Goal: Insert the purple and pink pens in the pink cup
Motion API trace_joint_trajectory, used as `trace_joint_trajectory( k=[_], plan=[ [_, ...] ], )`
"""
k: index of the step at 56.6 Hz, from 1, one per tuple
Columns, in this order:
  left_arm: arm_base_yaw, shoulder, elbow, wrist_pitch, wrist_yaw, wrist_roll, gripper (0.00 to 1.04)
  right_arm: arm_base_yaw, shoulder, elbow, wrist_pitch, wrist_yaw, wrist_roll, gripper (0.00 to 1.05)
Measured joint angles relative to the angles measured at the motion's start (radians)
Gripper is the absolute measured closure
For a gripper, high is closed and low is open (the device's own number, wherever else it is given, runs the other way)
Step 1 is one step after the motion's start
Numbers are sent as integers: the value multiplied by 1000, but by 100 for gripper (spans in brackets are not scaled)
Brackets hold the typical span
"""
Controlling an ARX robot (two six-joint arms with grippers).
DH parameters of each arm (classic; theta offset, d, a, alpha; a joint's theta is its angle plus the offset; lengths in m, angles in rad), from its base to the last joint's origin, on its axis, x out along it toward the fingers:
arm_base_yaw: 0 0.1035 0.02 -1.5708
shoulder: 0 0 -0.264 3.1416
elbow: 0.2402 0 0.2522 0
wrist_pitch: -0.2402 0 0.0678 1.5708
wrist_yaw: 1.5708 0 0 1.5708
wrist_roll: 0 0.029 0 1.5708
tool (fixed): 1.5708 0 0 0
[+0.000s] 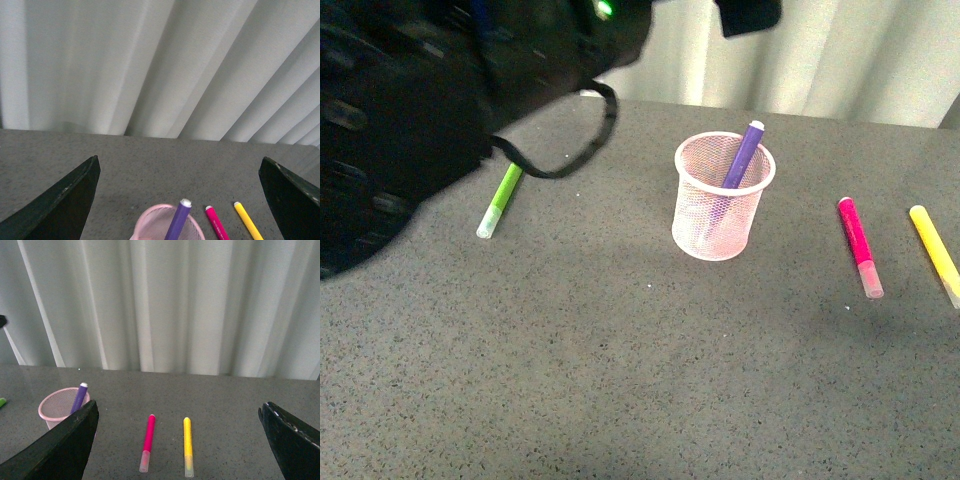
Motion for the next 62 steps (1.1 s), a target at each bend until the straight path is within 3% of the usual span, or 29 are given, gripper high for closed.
trace_joint_trajectory(
  k=[23,29,33,36,39,49,53,62],
  plan=[
    [440,-522,-378,-154,331,-46,7,0,0,0,0,0,0,7],
    [542,-580,-428,-182,372,-47,7,0,0,0,0,0,0,7],
    [566,-590,-450,-192,358,-32,8,0,0,0,0,0,0,7],
    [542,-610,-493,-131,179,82,20,0,0,0,0,0,0,7],
    [530,-649,-533,-124,82,184,31,0,0,0,0,0,0,7],
    [505,-765,-629,-137,40,297,63,0,0,0,0,0,0,7],
    [464,-808,-659,-155,-22,307,76,0,0,0,0,0,0,7],
    [434,-908,-709,-203,-27,315,101,0,0,0,0,0,0,7]
  ],
)
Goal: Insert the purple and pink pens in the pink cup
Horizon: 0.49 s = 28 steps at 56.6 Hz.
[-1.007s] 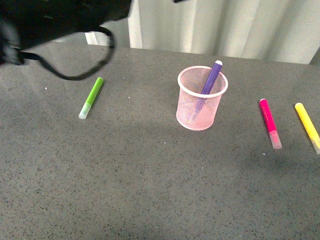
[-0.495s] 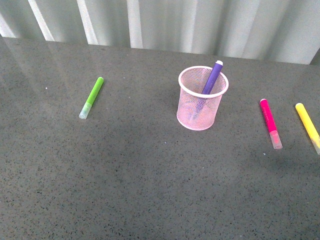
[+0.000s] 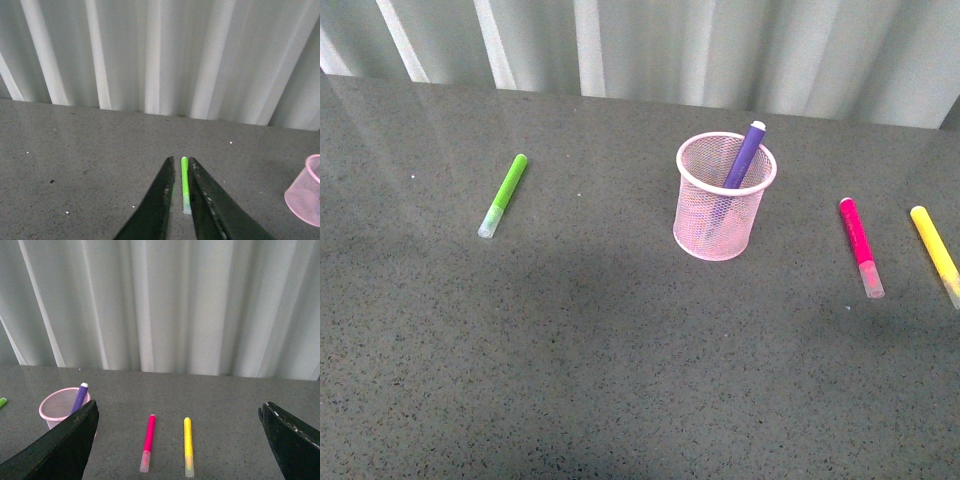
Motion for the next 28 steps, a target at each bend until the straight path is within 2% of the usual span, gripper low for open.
trace_joint_trajectory(
  k=[10,15,28],
  plan=[
    [0,-103,-42,-64,-3,8,101,0,0,0,0,0,0,7],
    [0,-126,-87,-34,-3,10,101,0,0,0,0,0,0,7],
    [0,-322,-97,-205,-3,10,101,0,0,0,0,0,0,7]
  ],
)
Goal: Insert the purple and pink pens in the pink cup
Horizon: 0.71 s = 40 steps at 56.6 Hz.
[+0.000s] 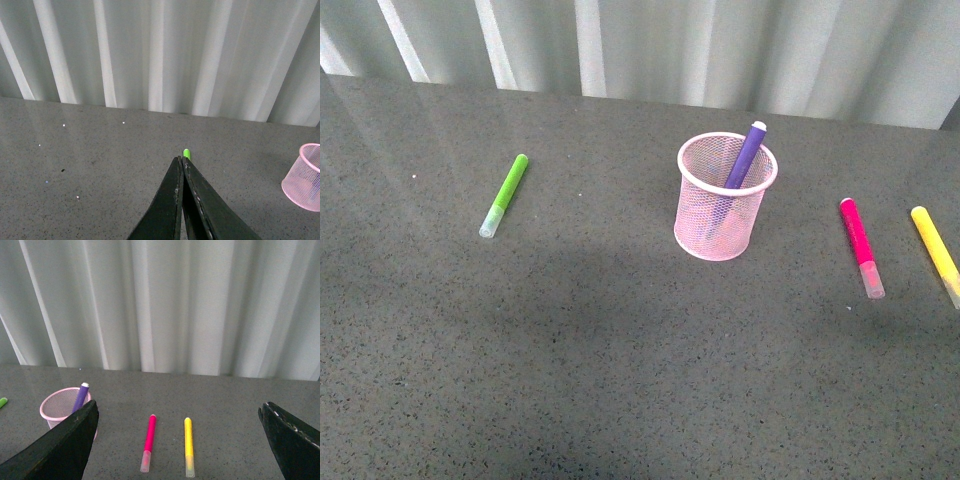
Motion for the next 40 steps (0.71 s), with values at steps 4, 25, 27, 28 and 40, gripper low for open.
trace_joint_trajectory(
  k=[4,25,27,28,40],
  plan=[
    [0,-43,0,-43,0,0,101,0,0,0,0,0,0,7],
    [0,-272,-1,-259,0,0,101,0,0,0,0,0,0,7],
    [0,-285,-1,-272,0,0,101,0,0,0,0,0,0,7],
    [0,-293,-1,-279,0,0,101,0,0,0,0,0,0,7],
    [0,-367,-1,-353,0,0,101,0,0,0,0,0,0,7]
  ],
)
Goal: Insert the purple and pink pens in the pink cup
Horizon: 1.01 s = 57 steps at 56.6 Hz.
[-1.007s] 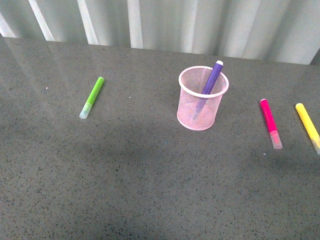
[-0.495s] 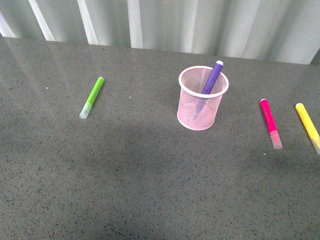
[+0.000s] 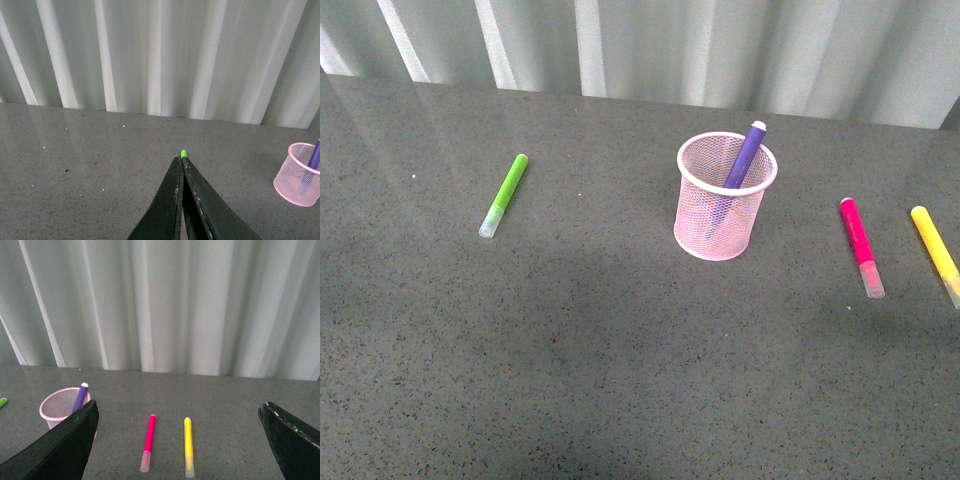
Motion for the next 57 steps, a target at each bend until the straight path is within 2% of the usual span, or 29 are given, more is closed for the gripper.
trace_joint_trajectory(
  k=[19,22,24,38,57],
  plan=[
    [0,-84,0,-84,0,0,101,0,0,0,0,0,0,7],
    [0,-177,0,-211,1,0,101,0,0,0,0,0,0,7],
    [0,-208,0,-241,0,0,101,0,0,0,0,0,0,7],
    [0,-247,0,-254,0,0,101,0,0,0,0,0,0,7],
    [0,-248,0,-254,0,0,44,2,4,2,-5,13,6,7]
  ],
)
